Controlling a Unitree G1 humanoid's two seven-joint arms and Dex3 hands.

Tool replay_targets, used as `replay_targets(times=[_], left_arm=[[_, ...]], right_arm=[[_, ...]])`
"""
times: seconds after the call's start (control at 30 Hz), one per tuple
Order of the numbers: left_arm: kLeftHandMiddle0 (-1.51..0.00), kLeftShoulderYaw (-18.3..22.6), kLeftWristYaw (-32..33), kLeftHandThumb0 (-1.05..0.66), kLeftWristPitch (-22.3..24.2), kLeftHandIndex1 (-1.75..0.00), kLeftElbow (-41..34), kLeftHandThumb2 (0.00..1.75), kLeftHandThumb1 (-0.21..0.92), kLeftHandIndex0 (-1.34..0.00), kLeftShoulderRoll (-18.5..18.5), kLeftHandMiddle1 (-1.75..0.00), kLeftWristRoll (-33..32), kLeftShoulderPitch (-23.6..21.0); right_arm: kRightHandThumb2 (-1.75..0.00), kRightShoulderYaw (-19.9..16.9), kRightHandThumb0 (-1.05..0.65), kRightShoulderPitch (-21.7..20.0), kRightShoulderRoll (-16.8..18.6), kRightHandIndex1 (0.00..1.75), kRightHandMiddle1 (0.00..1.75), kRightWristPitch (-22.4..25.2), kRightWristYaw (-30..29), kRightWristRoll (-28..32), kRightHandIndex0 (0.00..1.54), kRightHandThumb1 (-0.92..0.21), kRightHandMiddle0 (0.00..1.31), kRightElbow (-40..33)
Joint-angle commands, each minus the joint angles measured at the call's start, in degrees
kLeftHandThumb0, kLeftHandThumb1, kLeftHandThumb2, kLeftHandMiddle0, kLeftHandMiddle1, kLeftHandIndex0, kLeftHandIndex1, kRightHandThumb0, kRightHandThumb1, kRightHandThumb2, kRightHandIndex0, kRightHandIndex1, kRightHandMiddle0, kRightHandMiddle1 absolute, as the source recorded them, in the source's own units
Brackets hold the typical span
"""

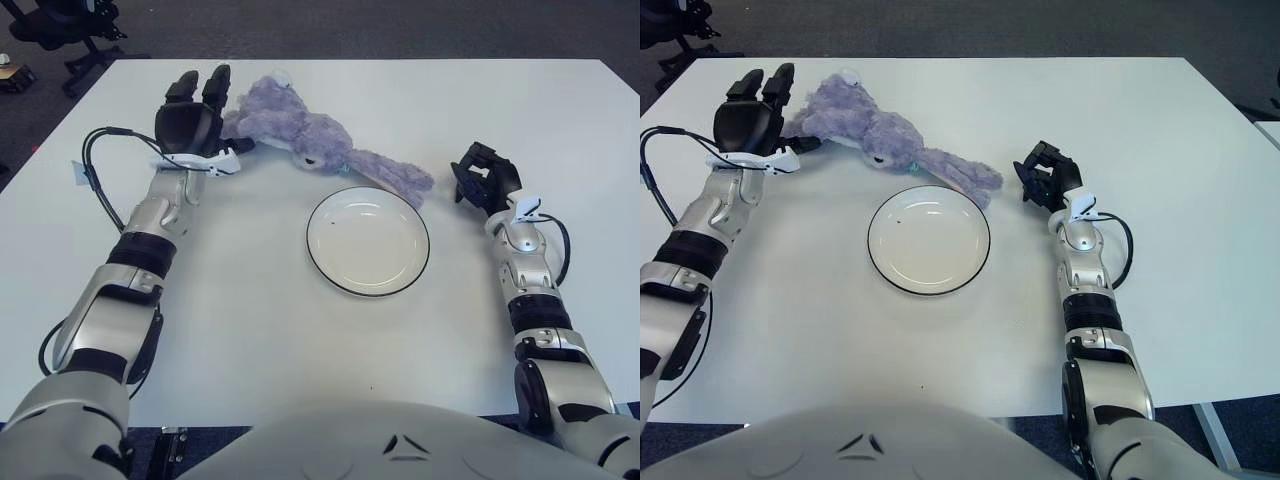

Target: Put the doll into the plate.

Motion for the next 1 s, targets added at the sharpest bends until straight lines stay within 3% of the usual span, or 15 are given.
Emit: replay_targets(times=[0.0,0.17,0.6,0.73,0.9,0.97], left_arm=[[-0.42,1.9,-13.7,-0.79,0.8,0.0,0.0,0.05,0.9,-0.24,1.4,0.0,-7.2,-3.0],[-0.37,2.3,-19.5,-0.67,2.5,0.0,-0.2,0.01,0.84,-0.24,1.6,0.0,-9.6,-4.7],[-0.35,1.5,-19.7,-0.63,-0.9,0.0,2.8,0.0,0.81,-0.24,1.9,0.0,-10.3,-5.1],[-0.36,1.3,-19.2,-0.62,-1.9,0.0,4.1,0.0,0.8,-0.25,1.8,-0.01,-10.0,-5.5],[-0.37,1.3,-19.0,-0.61,-2.4,-0.01,4.8,0.0,0.8,-0.25,1.7,-0.01,-9.9,-5.8],[-0.39,1.3,-18.8,-0.6,-2.7,-0.02,5.1,0.0,0.79,-0.28,1.7,-0.01,-9.9,-5.9]], right_arm=[[-0.35,0.4,-0.39,1.2,-0.4,1.75,1.75,1.6,0.3,-1.0,0.97,-0.92,0.69,0.5],[-0.35,0.4,-0.39,1.0,-0.5,1.75,1.75,1.7,0.5,-1.0,0.97,-0.92,0.69,0.6],[-0.34,-0.2,-0.4,-1.7,-0.2,1.75,1.75,5.1,-1.2,-0.6,0.97,-0.92,0.69,-1.8],[-0.34,0.2,-0.4,-7.0,-1.4,1.75,1.75,6.9,-4.2,-3.3,0.96,-0.92,0.65,-4.9],[-0.34,0.9,-0.39,-9.7,-1.8,1.75,1.75,8.7,-5.3,-5.9,0.96,-0.92,0.6,-6.6],[-0.31,1.6,-0.38,-11.6,-2.0,1.75,1.62,9.3,-5.7,-7.2,0.89,-0.92,0.53,-7.6]])
